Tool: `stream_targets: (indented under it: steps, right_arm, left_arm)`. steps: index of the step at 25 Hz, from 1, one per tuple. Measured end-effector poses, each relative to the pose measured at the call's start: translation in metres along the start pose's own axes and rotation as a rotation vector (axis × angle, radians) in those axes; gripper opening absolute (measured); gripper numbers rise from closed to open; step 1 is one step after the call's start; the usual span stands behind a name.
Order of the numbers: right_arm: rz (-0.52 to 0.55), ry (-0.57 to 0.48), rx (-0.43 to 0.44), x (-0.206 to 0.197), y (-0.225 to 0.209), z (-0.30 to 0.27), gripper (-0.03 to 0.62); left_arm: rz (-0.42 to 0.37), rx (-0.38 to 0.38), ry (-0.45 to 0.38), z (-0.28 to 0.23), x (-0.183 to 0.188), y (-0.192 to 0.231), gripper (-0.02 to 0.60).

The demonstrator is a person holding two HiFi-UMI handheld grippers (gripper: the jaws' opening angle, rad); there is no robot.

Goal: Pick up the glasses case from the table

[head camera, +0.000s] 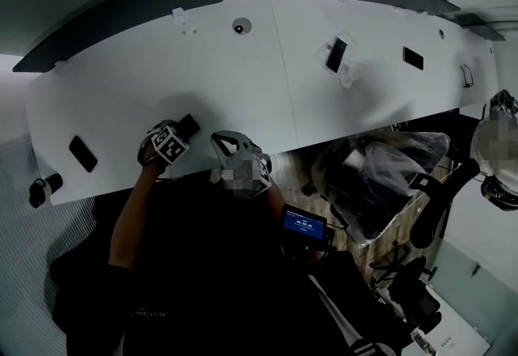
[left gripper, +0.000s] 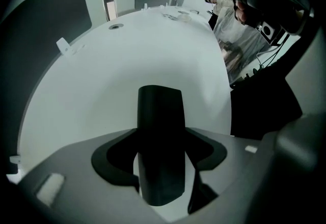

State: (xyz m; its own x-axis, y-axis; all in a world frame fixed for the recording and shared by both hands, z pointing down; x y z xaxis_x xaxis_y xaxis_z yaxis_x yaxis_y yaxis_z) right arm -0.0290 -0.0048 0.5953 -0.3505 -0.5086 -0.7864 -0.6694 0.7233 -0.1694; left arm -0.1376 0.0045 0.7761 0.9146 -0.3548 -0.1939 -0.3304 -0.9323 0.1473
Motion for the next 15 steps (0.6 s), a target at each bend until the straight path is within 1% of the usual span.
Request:
stream_targets:
  steps: [3,6,8,10,13,15]
  right_arm:
    - [0.013,0.005,0.018,0.003,0.005,-0.003,0.008]
    - [0.012,-0.007,0.02,0.007,0.007,-0.007,0.008]
    - [0.018,-0.004,0.021,0.011,0.01,-0.01,0.008]
    - [0.025,0.003,0.033,0.011,0.014,-0.012,0.008]
    - [0.039,-0.003,0.047,0.014,0.018,-0.017,0.008]
    - [0.036,-0.01,0.054,0.017,0.019,-0.02,0.008]
  left_arm:
    - [0.075,-0.019,-0.066,0.008,0.001,0.002,0.29]
    - [0.18,-0.023,-0.159,0.021,0.003,0.009,0.29]
    - [0.269,-0.031,-0.247,0.031,0.006,0.015,0.29]
    - [0.361,-0.057,-0.324,0.036,0.005,0.017,0.29]
    - [0.511,-0.115,-0.425,0.049,0.002,0.021,0.29]
    - [0.629,-0.158,-0.529,0.062,0.003,0.025,0.29]
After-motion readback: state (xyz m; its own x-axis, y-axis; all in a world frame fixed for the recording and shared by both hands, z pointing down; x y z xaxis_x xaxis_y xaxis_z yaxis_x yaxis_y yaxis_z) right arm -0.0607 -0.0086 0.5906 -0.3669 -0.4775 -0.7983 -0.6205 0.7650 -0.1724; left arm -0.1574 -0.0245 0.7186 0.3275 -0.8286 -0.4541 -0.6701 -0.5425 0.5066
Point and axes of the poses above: the fingertips, and each gripper's own axes: z backward along the fingers, y to its left, x out of its top, the point moved 1 cm from there along z, backward along the fingers, and after that the axes turned 9 degrees about -z, right-handed, at the moved point
